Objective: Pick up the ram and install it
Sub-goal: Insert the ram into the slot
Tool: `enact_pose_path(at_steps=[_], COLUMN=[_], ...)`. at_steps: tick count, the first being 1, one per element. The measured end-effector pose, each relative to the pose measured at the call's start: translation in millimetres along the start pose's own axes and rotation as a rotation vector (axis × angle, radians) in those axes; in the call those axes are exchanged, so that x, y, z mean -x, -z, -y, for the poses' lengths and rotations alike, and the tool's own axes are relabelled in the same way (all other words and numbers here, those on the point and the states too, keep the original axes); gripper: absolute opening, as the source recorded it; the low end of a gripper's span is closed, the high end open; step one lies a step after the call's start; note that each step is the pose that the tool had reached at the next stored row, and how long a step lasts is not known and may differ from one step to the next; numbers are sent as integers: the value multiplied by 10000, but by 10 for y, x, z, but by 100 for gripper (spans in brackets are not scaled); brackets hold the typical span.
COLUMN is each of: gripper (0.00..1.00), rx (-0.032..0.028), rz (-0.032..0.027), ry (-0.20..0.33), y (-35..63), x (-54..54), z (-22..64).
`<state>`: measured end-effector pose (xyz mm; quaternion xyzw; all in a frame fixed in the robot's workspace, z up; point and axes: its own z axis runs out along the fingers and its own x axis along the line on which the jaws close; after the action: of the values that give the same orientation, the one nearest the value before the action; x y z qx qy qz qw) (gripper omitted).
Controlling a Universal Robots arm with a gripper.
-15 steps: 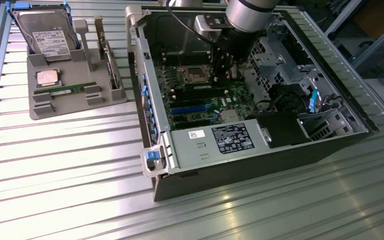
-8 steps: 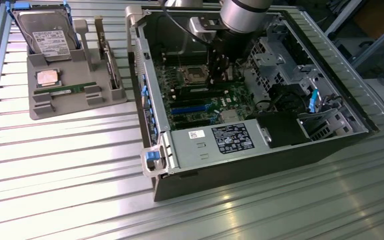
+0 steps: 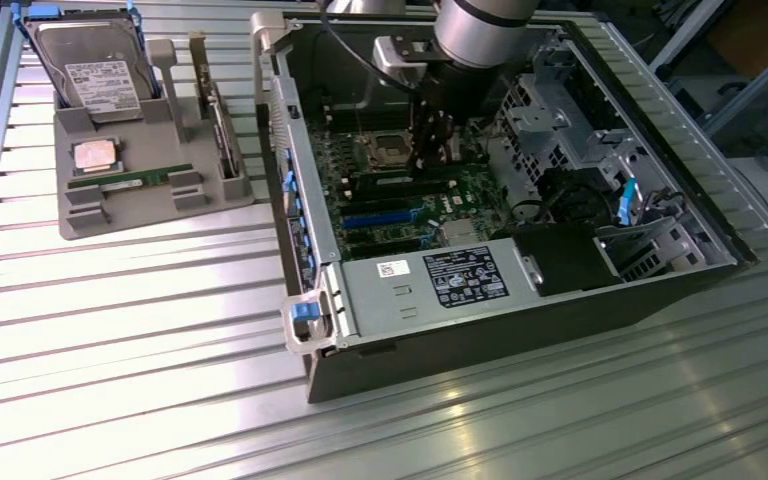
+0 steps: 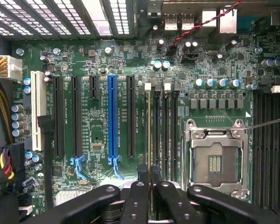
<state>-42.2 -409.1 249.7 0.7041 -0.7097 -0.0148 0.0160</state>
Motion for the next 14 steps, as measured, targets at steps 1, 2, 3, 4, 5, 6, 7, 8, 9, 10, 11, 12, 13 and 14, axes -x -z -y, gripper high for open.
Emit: enact_pose_path(at_steps=[1, 2, 3, 4, 5, 6, 7, 8, 9, 10, 11, 12, 13, 14], gripper=[13, 13, 13, 13, 13, 13, 13, 13, 13, 13, 13, 13, 13, 13], rx=[0, 0, 0, 0, 1, -1, 0, 1, 0, 0, 1, 0, 1, -1], rz=[0, -1, -1, -1, -4, 0, -1, -3, -5, -11, -14, -18, -22, -40], ry=[7, 14, 19, 26, 27, 30, 30, 30, 29, 29, 29, 29, 29, 40], y=[-7, -15, -23, -43, -58, -71, -75, -80, -88, -97, -101, -104, -107, -115], x=[0, 0, 0, 0, 10, 20, 23, 23, 23, 23, 23, 23, 23, 23], z=[0, 0, 0, 1, 0, 2, 2, 3, 3, 3, 3, 3, 3, 4])
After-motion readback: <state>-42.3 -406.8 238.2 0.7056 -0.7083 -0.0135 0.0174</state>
